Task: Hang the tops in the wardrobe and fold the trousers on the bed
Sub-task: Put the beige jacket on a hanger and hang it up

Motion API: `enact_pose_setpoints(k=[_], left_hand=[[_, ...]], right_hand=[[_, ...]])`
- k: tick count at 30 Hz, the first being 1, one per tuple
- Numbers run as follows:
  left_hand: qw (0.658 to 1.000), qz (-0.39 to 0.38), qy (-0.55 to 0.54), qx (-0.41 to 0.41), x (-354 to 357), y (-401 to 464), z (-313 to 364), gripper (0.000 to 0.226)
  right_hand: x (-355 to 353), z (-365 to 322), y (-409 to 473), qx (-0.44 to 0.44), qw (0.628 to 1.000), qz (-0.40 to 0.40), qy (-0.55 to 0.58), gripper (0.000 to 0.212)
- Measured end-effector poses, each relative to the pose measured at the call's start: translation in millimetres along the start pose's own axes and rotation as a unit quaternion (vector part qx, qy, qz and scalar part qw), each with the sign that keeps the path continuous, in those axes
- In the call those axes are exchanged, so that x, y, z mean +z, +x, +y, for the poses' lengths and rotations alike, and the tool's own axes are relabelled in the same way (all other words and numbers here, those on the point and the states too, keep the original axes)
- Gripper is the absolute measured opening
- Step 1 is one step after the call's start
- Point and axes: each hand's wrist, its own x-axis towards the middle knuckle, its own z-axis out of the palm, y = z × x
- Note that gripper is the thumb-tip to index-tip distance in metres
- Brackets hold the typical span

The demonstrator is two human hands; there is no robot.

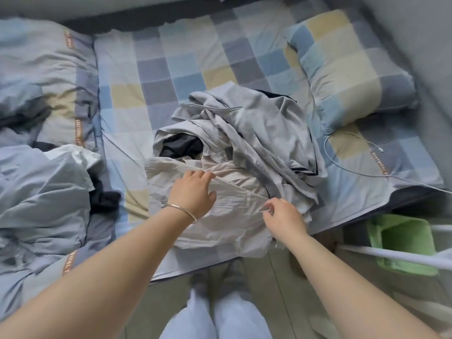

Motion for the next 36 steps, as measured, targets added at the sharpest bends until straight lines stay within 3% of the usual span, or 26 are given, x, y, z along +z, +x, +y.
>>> enact_pose_setpoints(k=[4,10,12,14,16,19,21,23,25,28,30,32,34,36], left_hand=[[0.998,-0.049,0.035,0.014,61.9,45.2,0.6,0.048],[0.994,-0.044,0.074,0.072,132.6,104.6,-2.2,0.06],[0.991,-0.059,0.091,0.079,150.3,120.7,0.1,0.067],[0.99,-0.054,0.115,0.06,161.0,130.0,3.1,0.056],[0.988,-0.05,0.132,0.057,162.7,132.6,4.4,0.037],[0.981,-0.122,0.097,0.119,148.1,119.1,3.4,0.026],[0.969,-0.194,0.028,0.148,129.0,101.7,-0.2,0.025],[0.954,-0.256,-0.016,0.157,105.3,80.3,-6.5,0.023],[0.944,-0.299,-0.03,0.138,78.8,60.7,-17.5,0.02],[0.933,-0.338,-0.096,0.076,22.9,37.8,-31.9,0.051],[0.947,-0.25,-0.2,0.017,-22.7,34.5,-39.5,0.052],[0.957,-0.061,-0.281,-0.028,-53.8,38.8,-44.2,0.042],[0.944,0.1,-0.313,-0.018,-109.0,37.2,-40.7,0.031],[0.944,0.139,-0.299,0.021,-163.2,31.2,-29.4,0.04]], right_hand=[[41.7,19.3,45.5,0.011,0.999,-0.051,-0.005,0.029],[89.0,36.2,102.8,0.018,0.997,-0.068,0.016,0.032],[100.0,36.4,115.4,0.038,0.996,-0.07,0.039,0.03],[108.4,34.7,124.6,0.093,0.985,-0.095,0.113,0.024],[110.7,27.4,129.3,0.196,0.924,-0.118,0.305,0.026],[109.0,12.7,136.4,0.335,0.734,-0.146,0.572,0.045],[108.7,1.5,137.5,0.36,0.664,-0.133,0.642,0.043],[103.6,-13.9,130.2,0.371,0.681,-0.113,0.621,0.034],[91.0,-33.1,117.5,0.355,0.748,-0.093,0.553,0.035],[51.7,-70.7,88.4,0.279,0.837,-0.025,0.47,0.032],[8.2,-108.8,62.8,0.176,0.874,0.018,0.452,0.03],[-26.2,-137.9,41.7,0.076,0.899,0.041,0.429,0.03],[-70.1,-163.2,13.9,-0.044,0.909,0.09,0.403,0.033],[-109.9,-185.3,-18.8,-0.147,0.907,0.138,0.37,0.033]])
